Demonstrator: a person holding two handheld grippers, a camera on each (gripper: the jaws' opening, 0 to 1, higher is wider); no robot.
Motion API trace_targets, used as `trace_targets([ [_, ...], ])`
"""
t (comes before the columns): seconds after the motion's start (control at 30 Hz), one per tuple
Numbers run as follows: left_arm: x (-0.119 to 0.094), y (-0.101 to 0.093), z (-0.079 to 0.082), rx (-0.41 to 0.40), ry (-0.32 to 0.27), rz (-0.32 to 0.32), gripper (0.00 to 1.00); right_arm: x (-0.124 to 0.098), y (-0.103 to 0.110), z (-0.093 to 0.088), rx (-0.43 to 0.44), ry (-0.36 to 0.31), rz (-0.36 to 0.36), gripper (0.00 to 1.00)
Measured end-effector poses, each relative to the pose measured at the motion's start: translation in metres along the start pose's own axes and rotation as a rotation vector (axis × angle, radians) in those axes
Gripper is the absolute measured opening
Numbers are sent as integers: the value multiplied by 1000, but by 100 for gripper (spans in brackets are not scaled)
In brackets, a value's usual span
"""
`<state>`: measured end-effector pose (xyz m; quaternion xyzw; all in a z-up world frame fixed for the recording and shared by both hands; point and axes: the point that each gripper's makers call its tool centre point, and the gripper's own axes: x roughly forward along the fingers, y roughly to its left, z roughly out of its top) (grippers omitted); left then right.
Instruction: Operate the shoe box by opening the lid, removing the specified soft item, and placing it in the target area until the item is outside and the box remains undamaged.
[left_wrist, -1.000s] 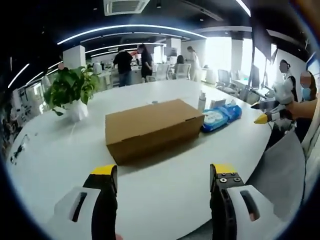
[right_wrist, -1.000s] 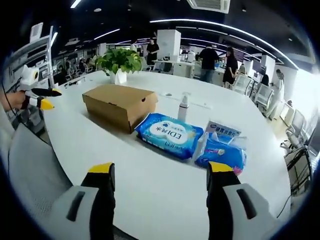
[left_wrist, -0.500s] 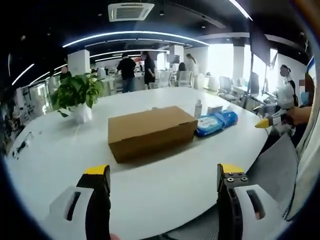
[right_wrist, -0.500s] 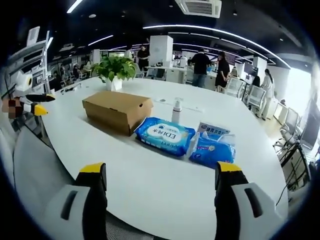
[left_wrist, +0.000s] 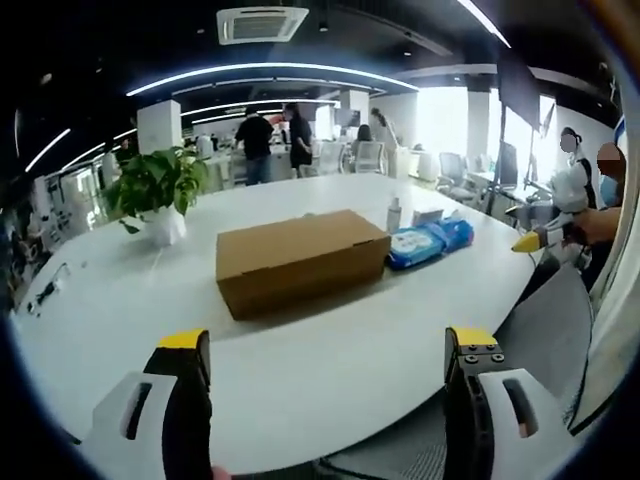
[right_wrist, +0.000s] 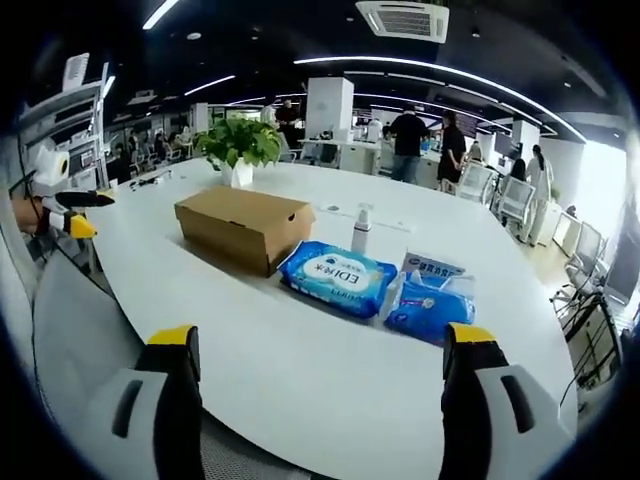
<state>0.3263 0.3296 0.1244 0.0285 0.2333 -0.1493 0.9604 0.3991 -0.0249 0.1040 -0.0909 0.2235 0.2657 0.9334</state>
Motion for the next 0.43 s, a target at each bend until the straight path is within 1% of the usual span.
trace_targets([
  [0.43,3,1,1,2,3,-6,100,1,2,-4,7,10,-3,96],
])
